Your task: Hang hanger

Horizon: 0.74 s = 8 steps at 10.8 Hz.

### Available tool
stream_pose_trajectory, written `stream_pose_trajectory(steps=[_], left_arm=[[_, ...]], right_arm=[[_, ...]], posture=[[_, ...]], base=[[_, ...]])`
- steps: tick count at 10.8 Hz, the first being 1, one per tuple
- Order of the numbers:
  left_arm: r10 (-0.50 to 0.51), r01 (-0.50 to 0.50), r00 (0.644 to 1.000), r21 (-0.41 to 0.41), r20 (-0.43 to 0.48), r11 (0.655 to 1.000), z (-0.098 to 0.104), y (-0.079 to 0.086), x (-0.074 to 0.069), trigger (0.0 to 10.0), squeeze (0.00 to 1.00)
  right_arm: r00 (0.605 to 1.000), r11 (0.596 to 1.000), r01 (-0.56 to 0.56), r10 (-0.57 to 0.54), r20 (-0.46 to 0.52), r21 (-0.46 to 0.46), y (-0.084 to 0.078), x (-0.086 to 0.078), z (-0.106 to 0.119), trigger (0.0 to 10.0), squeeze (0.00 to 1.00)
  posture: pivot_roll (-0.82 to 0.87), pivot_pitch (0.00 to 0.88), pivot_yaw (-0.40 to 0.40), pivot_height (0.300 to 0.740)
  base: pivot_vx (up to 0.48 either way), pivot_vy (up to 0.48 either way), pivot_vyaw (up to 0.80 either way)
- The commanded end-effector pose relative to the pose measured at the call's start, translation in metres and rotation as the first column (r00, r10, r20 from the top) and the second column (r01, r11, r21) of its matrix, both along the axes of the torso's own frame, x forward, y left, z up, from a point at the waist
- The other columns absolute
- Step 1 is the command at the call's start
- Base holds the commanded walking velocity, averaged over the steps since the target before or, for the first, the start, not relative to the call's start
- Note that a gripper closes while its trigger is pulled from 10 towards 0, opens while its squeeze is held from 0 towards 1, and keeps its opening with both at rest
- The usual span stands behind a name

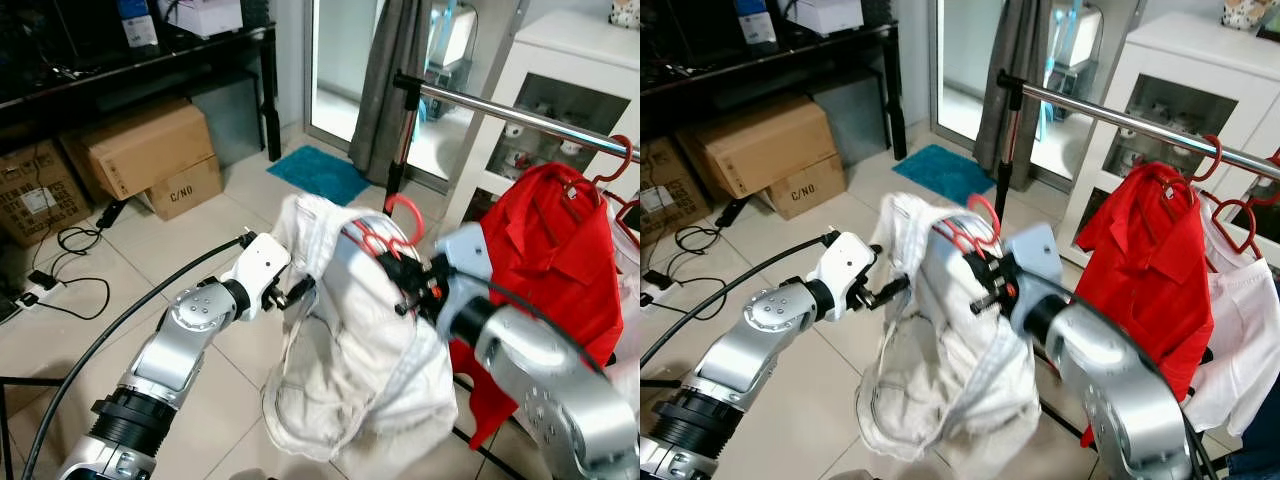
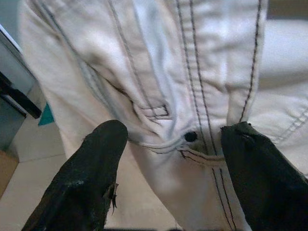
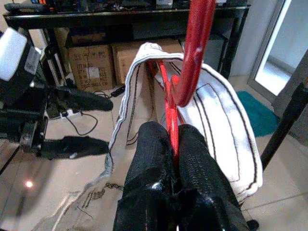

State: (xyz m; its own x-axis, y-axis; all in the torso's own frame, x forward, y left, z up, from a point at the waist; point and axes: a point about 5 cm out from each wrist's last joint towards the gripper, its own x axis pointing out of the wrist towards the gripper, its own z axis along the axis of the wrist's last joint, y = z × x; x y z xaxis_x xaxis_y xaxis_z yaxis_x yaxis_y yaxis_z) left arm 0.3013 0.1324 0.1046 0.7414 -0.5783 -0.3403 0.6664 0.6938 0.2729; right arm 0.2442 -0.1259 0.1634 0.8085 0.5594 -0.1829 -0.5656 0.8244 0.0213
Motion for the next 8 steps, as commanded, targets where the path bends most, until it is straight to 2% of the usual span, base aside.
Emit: stream_pose_trajectory(steps=[1, 3, 5, 7, 8], left_arm=[[0.006, -0.006, 1.000, -0.010, 0.022, 1.000, 0.005, 0.002, 0.002, 0.0, 0.00], [-0.009, 0.009, 1.000, 0.022, 0.017, 1.000, -0.003, 0.004, -0.001, 0.0, 0.00], [-0.009, 0.008, 1.000, 0.020, 0.015, 1.000, -0.004, 0.006, -0.004, 0.0, 0.00], [0.003, -0.004, 1.000, 0.028, 0.022, 1.000, -0.006, 0.008, -0.002, 0.0, 0.00], [0.014, -0.014, 0.998, 0.001, 0.056, 1.000, -0.003, 0.007, 0.001, 0.0, 0.00]], right_arm=[[0.996, 1.000, -0.014, 0.012, 0.086, 0.022, 0.001, 0.001, 0.019, 0.0, 0.00], [0.996, 0.999, 0.006, -0.009, 0.089, 0.036, 0.001, 0.004, 0.019, 0.0, 0.00], [0.997, 0.998, -0.006, 0.001, 0.078, 0.061, 0.002, 0.004, 0.018, 0.0, 0.00], [0.997, 0.996, -0.009, 0.003, 0.076, 0.088, 0.003, 0.004, 0.020, 0.0, 0.00], [0.997, 0.992, -0.017, 0.007, 0.075, 0.123, 0.004, 0.004, 0.022, 0.0, 0.00]], posture=[[-0.05, 0.000, -0.001, 0.740], [-0.04, 0.000, -0.009, 0.740], [-0.03, 0.000, -0.013, 0.740], [-0.03, 0.000, -0.011, 0.740], [-0.03, 0.000, -0.006, 0.740]], base=[[0.000, 0.000, 0.00], [0.000, 0.000, 0.00], [0.000, 0.000, 0.00], [0.000, 0.000, 0.00], [0.000, 0.000, 0.00]])
